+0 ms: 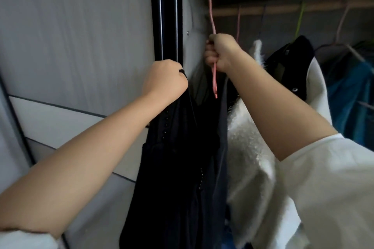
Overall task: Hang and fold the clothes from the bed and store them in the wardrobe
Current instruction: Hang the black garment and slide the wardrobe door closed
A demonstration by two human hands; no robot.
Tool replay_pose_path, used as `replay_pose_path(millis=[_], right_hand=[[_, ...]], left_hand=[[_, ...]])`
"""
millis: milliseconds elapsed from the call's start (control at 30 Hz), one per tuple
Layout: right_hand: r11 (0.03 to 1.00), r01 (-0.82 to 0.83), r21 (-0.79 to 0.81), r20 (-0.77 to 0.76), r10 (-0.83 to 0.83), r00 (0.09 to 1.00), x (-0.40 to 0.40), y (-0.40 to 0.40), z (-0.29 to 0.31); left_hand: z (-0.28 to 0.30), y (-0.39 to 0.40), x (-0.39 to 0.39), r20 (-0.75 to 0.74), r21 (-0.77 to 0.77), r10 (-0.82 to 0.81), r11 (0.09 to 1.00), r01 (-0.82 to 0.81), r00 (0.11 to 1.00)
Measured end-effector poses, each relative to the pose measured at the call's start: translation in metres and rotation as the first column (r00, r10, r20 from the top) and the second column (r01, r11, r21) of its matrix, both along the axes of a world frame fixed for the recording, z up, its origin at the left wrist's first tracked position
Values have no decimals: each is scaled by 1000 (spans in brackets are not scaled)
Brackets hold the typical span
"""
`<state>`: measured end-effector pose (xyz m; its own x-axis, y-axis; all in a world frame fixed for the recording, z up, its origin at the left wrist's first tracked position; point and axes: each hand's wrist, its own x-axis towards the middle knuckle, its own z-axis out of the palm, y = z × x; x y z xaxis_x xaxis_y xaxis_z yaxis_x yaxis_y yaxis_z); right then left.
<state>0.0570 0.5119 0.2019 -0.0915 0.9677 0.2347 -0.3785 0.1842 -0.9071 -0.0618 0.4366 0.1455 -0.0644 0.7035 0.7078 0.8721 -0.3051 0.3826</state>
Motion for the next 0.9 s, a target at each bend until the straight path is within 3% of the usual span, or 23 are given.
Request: replay_pose_path(millis=[167, 367, 600, 667, 767, 833, 900], right_hand=[[1000, -1, 20, 70, 0, 998, 40, -67, -39], [991, 123, 50, 161, -130, 978, 120, -166, -108], [987, 159, 16, 287, -156, 945, 201, -271, -181], [983, 182, 7, 372, -171, 912, 215, -291, -193], [943, 310, 121, 540, -324, 777, 235, -323, -204], [908, 372, 194, 547, -415, 727, 251, -344, -203], [890, 411, 198, 504, -452, 736, 266, -362, -197]], left_hand=[[-5, -25, 21, 107, -47, 5, 999, 0, 994], [-13, -92, 78, 94, -52, -8, 999, 13, 996], [-43, -174, 124, 122, -67, -2, 998, 10, 993], [-54, -192, 128, 105, -89, -21, 996, 31, 994], [-70, -219, 133, 94, -117, -118, 985, 129, 989], [-82, -233, 134, 129, -139, -167, 973, 184, 978], [-94, -237, 130, 146, -164, -209, 959, 232, 967]])
